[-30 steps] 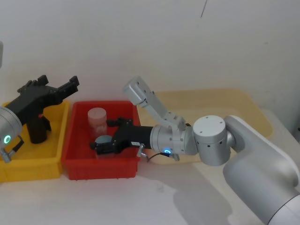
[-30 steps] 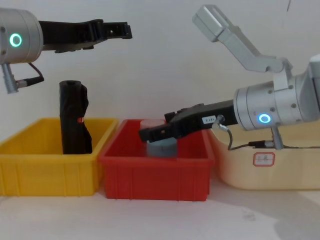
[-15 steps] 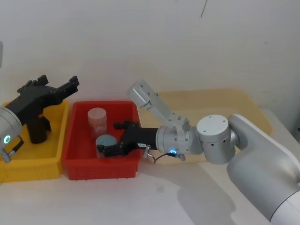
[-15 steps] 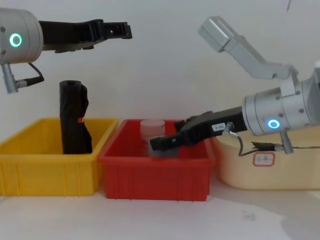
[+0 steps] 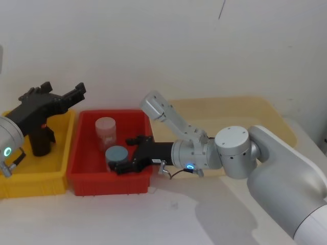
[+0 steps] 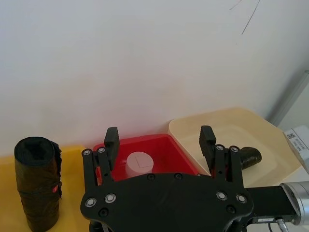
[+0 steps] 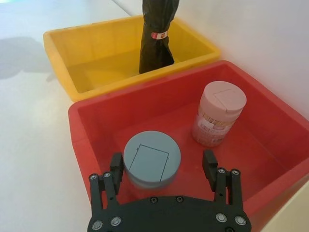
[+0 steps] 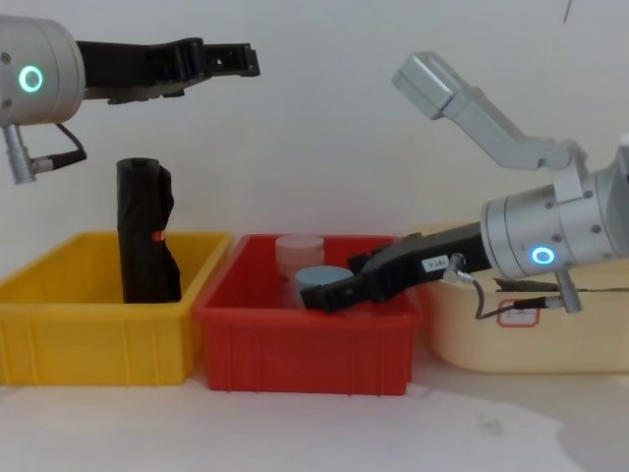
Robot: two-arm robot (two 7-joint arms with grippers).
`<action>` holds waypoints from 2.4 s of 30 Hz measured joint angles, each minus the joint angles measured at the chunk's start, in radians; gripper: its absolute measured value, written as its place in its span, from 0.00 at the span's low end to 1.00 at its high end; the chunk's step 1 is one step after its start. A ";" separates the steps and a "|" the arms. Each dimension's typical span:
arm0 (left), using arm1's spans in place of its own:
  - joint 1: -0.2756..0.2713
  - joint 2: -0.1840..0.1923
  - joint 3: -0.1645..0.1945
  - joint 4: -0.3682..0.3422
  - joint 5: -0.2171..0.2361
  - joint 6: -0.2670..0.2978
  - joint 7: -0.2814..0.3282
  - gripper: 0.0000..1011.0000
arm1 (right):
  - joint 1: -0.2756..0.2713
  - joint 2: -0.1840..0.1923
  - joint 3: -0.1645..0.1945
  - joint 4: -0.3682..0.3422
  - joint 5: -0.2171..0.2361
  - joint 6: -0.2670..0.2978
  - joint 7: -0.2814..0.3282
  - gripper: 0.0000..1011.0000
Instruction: Pick up the garbage bag with the one hand and transfer it to the other hand.
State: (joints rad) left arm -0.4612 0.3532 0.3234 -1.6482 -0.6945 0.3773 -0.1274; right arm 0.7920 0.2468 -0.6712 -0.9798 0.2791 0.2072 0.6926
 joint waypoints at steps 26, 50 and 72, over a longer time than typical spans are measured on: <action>0.000 0.000 0.000 0.000 0.000 0.000 0.000 0.99 | 0.012 -0.013 -0.005 0.035 0.008 -0.009 0.012 0.66; 0.000 0.000 0.000 0.000 0.000 0.000 0.000 0.99 | -0.018 0.027 0.086 -0.097 0.071 -0.017 -0.051 0.66; 0.000 0.000 0.000 0.000 0.000 0.000 0.000 0.99 | -0.069 0.119 0.242 -0.229 0.139 -0.033 -0.194 0.68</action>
State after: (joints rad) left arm -0.4611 0.3532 0.3234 -1.6482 -0.6945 0.3773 -0.1274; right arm 0.7229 0.3656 -0.4289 -1.2092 0.4177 0.1743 0.4989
